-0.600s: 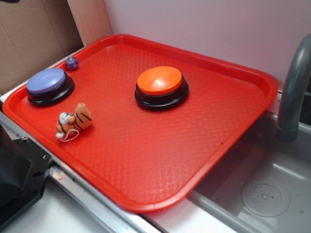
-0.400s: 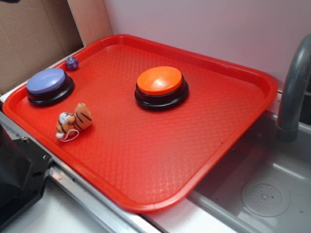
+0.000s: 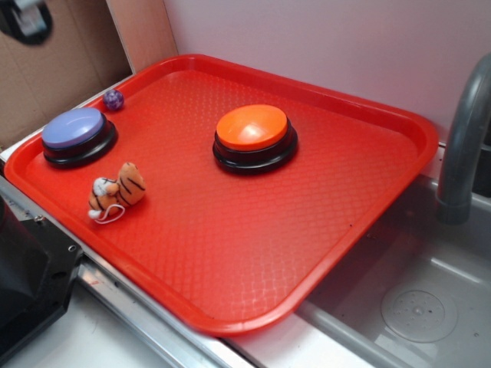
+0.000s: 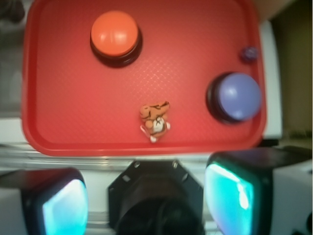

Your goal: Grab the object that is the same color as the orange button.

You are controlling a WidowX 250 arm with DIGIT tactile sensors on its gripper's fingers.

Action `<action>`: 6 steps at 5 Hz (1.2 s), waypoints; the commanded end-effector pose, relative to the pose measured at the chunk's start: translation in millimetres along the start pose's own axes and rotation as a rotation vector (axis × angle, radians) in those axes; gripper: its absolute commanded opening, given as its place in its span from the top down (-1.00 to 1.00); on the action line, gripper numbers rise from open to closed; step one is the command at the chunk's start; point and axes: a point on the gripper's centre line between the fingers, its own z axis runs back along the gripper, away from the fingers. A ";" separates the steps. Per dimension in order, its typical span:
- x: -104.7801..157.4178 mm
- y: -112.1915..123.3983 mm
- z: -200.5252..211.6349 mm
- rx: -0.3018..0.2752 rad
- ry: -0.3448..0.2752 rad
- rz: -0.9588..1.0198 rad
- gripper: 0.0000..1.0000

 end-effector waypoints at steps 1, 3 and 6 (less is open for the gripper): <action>0.9 35.3 -96.1 0.001 -0.079 -0.058 -1.00; 20.5 -1.4 -169.6 -0.077 -0.059 -0.193 -1.00; 45.1 -31.4 -143.7 -0.081 -0.060 -0.305 1.00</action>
